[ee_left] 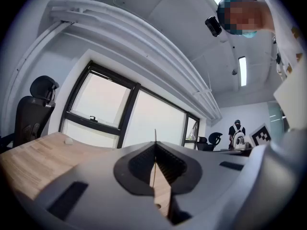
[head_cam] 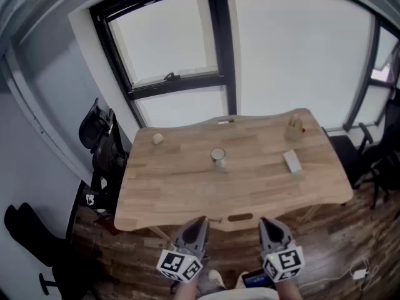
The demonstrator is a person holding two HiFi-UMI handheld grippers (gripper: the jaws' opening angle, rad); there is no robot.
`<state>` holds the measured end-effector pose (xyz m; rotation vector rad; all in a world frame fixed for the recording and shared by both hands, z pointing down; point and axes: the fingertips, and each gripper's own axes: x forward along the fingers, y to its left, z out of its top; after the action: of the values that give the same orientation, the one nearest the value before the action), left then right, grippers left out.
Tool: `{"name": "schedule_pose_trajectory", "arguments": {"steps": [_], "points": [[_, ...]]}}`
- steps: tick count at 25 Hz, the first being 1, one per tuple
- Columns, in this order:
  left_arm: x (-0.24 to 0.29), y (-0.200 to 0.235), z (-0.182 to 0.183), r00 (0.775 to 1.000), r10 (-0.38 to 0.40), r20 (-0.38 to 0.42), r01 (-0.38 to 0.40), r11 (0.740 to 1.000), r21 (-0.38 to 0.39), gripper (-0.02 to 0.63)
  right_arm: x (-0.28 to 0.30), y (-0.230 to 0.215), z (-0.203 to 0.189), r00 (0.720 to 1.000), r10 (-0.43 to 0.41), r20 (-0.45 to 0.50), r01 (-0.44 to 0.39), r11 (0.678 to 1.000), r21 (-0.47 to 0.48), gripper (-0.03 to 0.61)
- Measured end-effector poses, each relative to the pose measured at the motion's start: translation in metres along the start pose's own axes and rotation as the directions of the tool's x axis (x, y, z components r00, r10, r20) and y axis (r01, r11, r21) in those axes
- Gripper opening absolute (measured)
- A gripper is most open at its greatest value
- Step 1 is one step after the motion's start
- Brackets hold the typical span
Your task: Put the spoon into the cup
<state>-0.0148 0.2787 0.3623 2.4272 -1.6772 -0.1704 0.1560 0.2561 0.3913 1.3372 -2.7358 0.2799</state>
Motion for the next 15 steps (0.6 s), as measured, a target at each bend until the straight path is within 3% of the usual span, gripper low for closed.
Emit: {"name": "schedule_pose_trajectory", "arguments": {"steps": [11,15], "points": [[-0.003,-0.011,-0.005,1.000,0.019,-0.001,-0.019,1.000,-0.008,0.002,-0.009,-0.006,-0.005,1.000,0.013,-0.022,-0.014,1.000,-0.025,-0.003],[-0.004,-0.015,-0.007,1.000,0.030,-0.005,-0.030,1.000,-0.010,0.002,-0.013,-0.010,-0.004,1.000,0.022,-0.007,-0.022,1.000,0.008,-0.003]]}}
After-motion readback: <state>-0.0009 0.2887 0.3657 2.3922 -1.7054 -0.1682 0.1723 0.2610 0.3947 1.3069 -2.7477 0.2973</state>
